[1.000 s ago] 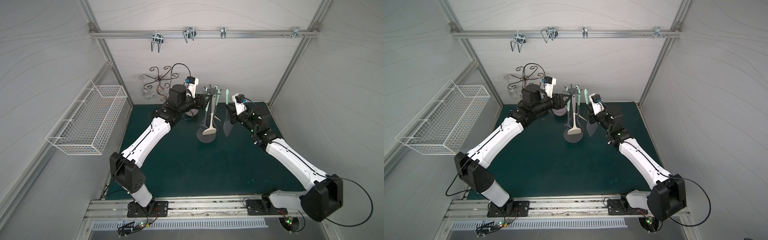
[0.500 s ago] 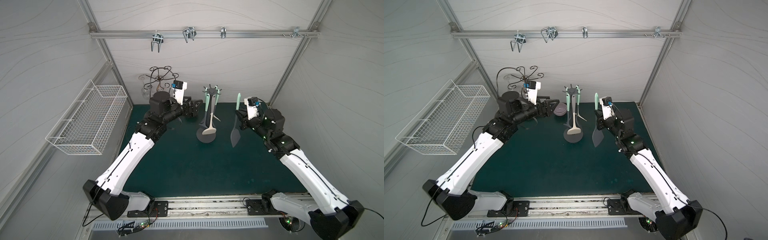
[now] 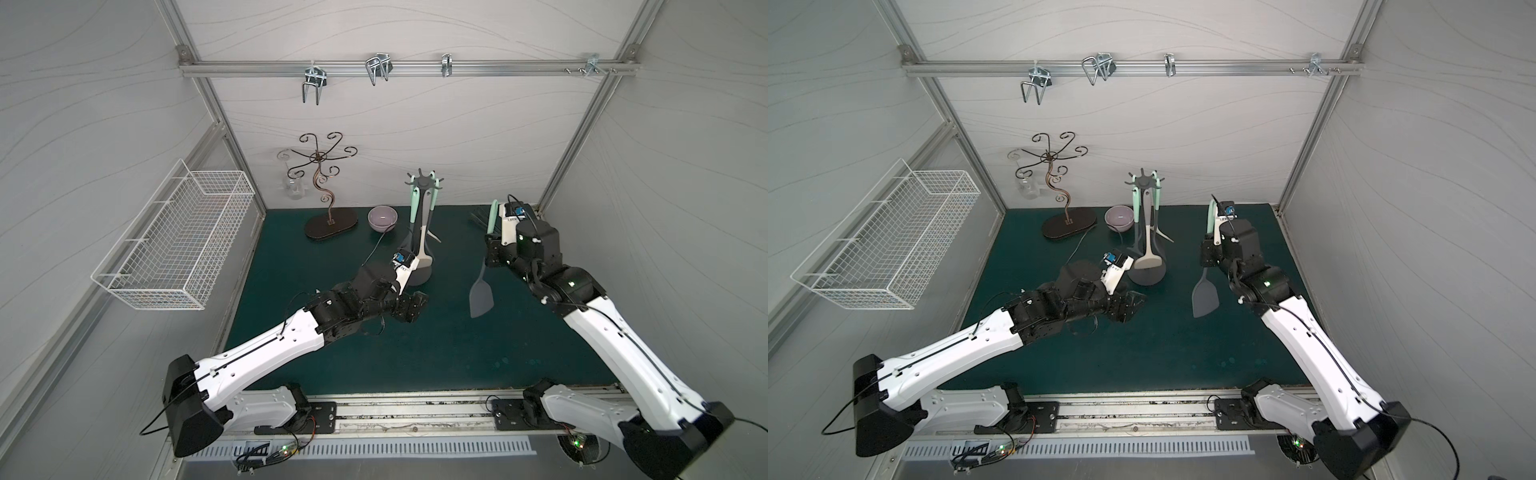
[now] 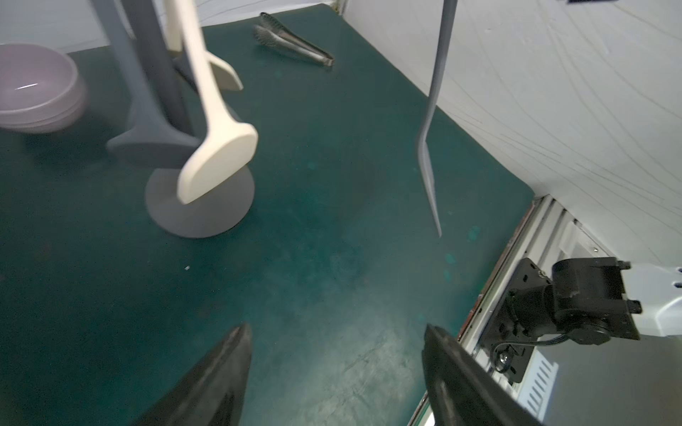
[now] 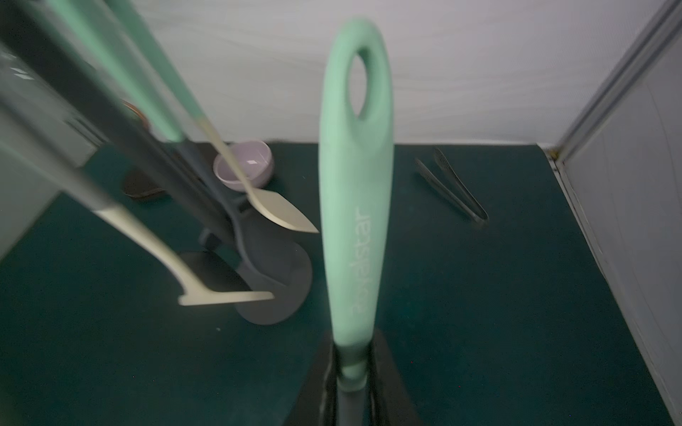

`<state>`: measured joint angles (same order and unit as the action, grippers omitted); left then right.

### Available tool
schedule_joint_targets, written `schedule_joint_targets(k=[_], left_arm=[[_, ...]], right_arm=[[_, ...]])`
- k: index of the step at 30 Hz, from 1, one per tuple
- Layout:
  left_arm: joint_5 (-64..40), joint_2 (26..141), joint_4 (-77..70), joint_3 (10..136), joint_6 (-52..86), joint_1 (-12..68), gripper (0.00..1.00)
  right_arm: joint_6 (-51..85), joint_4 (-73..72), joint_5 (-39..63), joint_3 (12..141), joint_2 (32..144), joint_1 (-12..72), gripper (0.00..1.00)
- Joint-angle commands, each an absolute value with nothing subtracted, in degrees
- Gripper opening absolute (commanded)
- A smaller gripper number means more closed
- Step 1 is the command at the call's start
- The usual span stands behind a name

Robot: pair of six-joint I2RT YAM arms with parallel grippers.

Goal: Take the spatula off the kitchen utensil rack
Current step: Place the spatula at the center of the board.

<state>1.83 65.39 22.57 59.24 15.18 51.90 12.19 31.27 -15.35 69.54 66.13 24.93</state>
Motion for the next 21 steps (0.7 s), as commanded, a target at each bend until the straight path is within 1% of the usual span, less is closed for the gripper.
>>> schedule_joint_targets(k=[1,4,6,9,11,14,17,21], left_arm=[[8.65,60.59,24.35,60.04,14.22,51.55,0.79],[8.96,59.05,26.84,58.87,14.47,50.19,0.8],[7.69,58.08,27.13,57.39,15.31,48.35,0.8],[5.03,56.61,26.76,55.46,16.66,45.2,0.8],[4.49,55.51,26.87,54.48,16.72,43.86,0.8],[4.57,53.61,27.66,53.7,15.94,43.07,0.8],[4.48,52.53,28.57,52.96,15.13,42.55,0.8],[4.42,51.73,29.14,51.76,14.78,41.75,0.81]], right_arm=[[13.62,40.36,-10.76,72.43,70.87,19.55,0.0],[16.57,45.12,-9.75,75.64,77.59,18.31,0.0],[18.29,47.25,-6.25,77.85,83.29,18.91,0.0],[19.31,48.32,-6.2,79.91,90.31,22.79,0.0],[20.17,47.72,-6.67,80.71,93.71,25.07,0.0],[19.43,47.36,-4.72,83.12,99.01,26.36,0.0],[18.68,48.38,-5.92,85.91,103.51,26.89,0.0],[18.84,47.66,-4.15,86.77,107.8,26.33,0.0]])
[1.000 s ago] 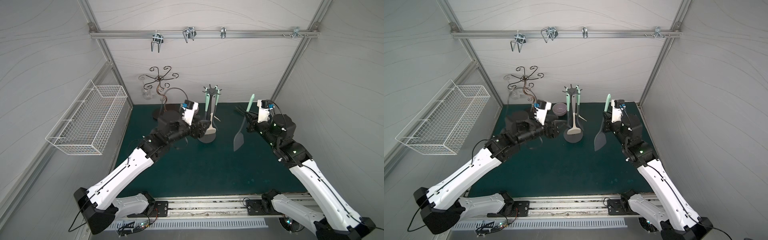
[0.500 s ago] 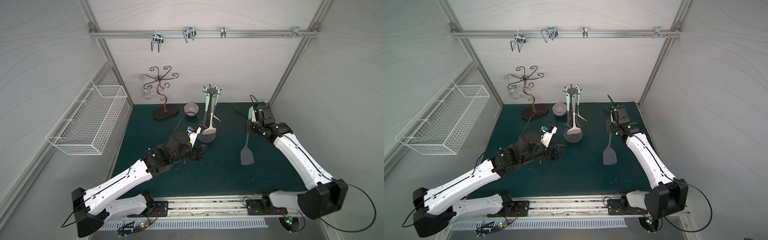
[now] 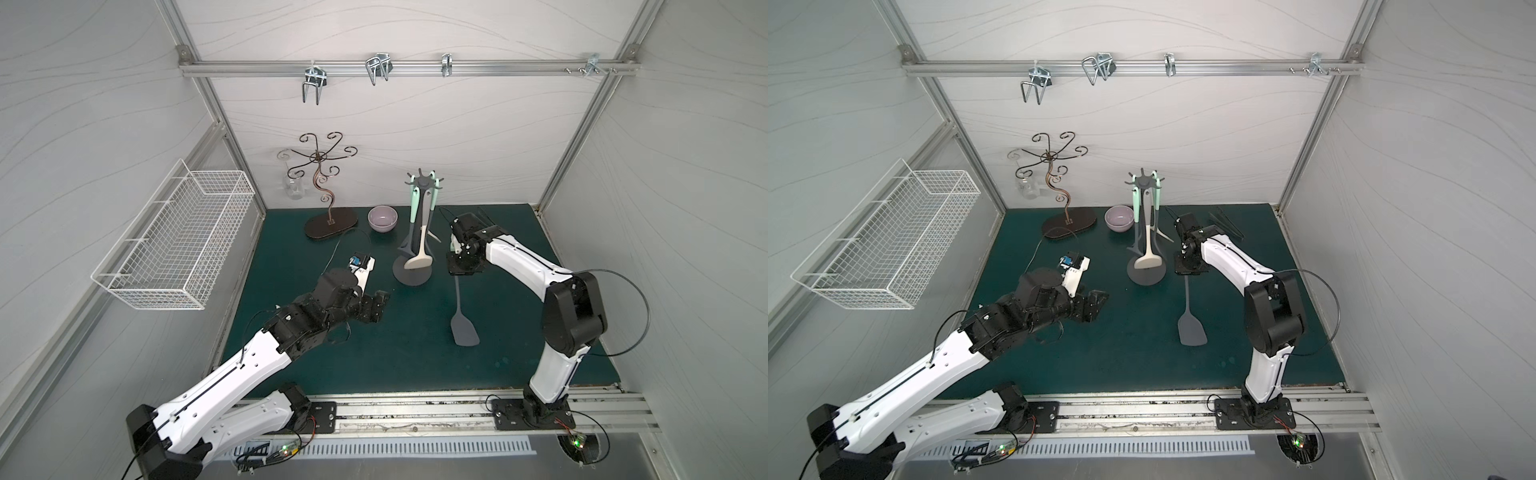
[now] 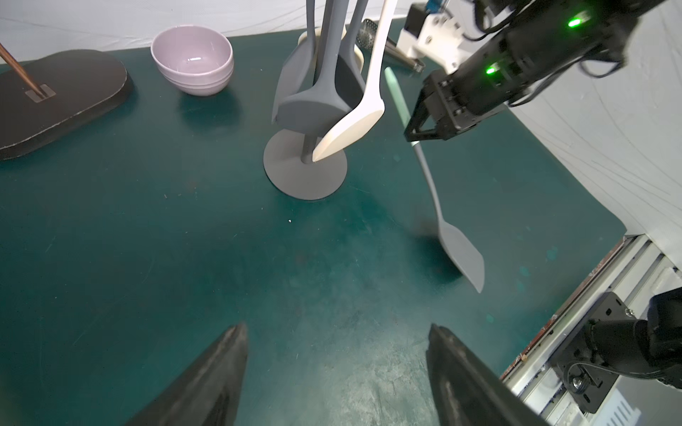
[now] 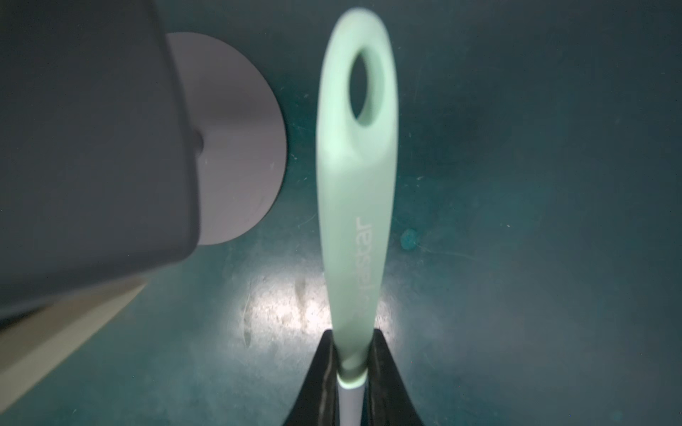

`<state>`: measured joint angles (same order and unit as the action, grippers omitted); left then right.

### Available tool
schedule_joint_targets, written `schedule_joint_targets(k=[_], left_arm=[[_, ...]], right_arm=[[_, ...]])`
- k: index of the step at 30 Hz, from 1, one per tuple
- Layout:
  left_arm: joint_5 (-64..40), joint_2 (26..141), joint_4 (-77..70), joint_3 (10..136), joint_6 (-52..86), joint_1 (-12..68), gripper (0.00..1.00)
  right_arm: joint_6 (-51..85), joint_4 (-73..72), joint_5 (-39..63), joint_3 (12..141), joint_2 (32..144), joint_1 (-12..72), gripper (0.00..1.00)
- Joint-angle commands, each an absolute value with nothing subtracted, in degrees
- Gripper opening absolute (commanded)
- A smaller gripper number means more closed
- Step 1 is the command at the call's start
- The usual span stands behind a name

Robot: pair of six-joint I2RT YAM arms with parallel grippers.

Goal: Take the spatula off the kitchen utensil rack
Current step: Place the spatula at the center of the board.

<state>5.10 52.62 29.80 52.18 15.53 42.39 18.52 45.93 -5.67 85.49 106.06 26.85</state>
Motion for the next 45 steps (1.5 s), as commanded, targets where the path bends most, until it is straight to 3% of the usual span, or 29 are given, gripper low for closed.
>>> schedule_joint_targets(k=[1,11,20,25,31,39,45], left_arm=[[4.26,51.62,29.14,51.5,14.79,41.57,0.81],[4.46,51.06,29.33,50.43,14.85,40.86,0.81],[5.09,50.95,29.56,50.19,15.44,40.65,0.81],[5.35,50.65,30.36,50.6,15.38,40.59,0.81],[5.81,50.59,33.15,52.46,14.6,40.42,0.81],[6.94,49.23,34.12,52.58,13.88,39.82,0.82],[-0.05,53.87,29.81,56.19,14.47,35.04,0.86]], right_arm=[[18.96,47.27,-3.75,86.62,108.48,26.29,0.0],[19.01,43.27,-1.6,84.47,112.22,25.5,0.0],[19.68,40.83,0.78,82.98,112.5,24.44,0.15],[20.21,40.0,2.7,82.76,112.41,24.08,0.28],[21.14,39.95,4.69,82.7,111.77,23.35,0.31],[19.91,39.36,3.69,79.28,102.48,22.16,0.31],[19.93,34.95,-2.87,70.93,85.45,22.73,0.31]])
